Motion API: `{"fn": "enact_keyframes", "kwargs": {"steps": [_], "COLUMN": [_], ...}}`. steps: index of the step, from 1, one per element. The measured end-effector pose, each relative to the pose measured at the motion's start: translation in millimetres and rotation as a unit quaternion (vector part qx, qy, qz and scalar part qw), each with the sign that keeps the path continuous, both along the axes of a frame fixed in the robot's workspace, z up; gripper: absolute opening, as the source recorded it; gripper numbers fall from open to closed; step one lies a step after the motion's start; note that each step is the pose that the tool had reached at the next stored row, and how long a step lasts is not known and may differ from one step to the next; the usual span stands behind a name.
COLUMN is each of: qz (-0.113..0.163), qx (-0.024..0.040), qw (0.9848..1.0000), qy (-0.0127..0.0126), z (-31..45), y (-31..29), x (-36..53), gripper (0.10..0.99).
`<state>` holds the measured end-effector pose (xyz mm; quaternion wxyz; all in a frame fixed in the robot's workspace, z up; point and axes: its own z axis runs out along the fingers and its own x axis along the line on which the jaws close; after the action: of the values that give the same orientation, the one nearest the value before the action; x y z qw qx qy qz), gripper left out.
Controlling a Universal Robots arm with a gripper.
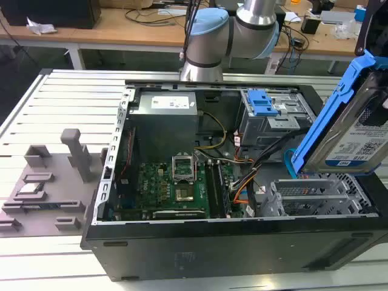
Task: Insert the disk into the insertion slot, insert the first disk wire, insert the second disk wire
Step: 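Insert the disk into the insertion slot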
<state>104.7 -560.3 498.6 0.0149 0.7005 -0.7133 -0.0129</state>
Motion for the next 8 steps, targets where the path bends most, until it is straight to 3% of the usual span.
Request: {"fn": "enact_keyframes", "kwargs": {"steps": [1,3,8], "qz": [0.000,0.000,0.000], "qx": [0.0000,0.0001,0.0000], "qw": [1.0000,1.0000,1.0000], "qy": [0.0000,0.0002,0.0009], "z": [-0.3,-9.7,-22.8], "y": [0.0,0.0,0.4], "x": [0.0,0.0,1.4], "gripper": [0.357,0.357,0.357]}}
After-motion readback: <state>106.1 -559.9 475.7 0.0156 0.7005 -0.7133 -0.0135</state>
